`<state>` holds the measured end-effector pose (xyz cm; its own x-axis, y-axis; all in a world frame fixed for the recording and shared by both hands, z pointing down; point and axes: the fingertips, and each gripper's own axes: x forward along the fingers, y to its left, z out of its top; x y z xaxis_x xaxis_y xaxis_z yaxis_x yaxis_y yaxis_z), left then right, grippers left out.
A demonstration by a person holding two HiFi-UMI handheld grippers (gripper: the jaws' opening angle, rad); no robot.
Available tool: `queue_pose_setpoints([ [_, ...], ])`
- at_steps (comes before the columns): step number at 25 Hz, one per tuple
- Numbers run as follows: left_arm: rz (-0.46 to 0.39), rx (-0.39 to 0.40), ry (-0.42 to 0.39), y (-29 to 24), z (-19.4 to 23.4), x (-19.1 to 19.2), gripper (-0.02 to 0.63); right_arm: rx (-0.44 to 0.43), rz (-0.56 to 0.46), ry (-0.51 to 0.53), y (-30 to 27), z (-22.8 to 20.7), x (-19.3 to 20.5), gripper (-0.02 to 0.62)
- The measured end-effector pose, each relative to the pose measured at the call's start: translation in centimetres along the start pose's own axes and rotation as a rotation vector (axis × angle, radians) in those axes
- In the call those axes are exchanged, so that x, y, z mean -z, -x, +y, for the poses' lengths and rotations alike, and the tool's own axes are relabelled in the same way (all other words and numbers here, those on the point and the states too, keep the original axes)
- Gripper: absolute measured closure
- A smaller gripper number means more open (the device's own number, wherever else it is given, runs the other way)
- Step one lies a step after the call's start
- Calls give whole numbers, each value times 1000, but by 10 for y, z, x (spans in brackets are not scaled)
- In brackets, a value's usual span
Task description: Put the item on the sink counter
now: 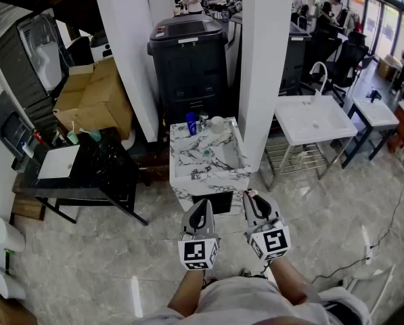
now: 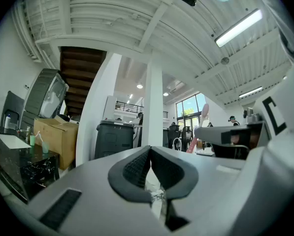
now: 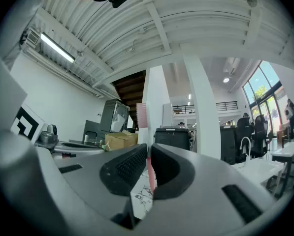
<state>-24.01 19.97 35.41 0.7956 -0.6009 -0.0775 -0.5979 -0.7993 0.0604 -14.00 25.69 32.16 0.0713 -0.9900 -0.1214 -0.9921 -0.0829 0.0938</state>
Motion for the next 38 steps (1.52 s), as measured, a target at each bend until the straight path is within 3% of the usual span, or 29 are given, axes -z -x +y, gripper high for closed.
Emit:
queue_pose_setpoints([
  [17, 14, 24, 12, 8, -3, 9, 596, -5, 3, -19, 1, 12, 6, 565],
  [38, 60, 88, 58, 44, 38, 37, 597, 26, 56, 25, -7, 67, 23, 565],
])
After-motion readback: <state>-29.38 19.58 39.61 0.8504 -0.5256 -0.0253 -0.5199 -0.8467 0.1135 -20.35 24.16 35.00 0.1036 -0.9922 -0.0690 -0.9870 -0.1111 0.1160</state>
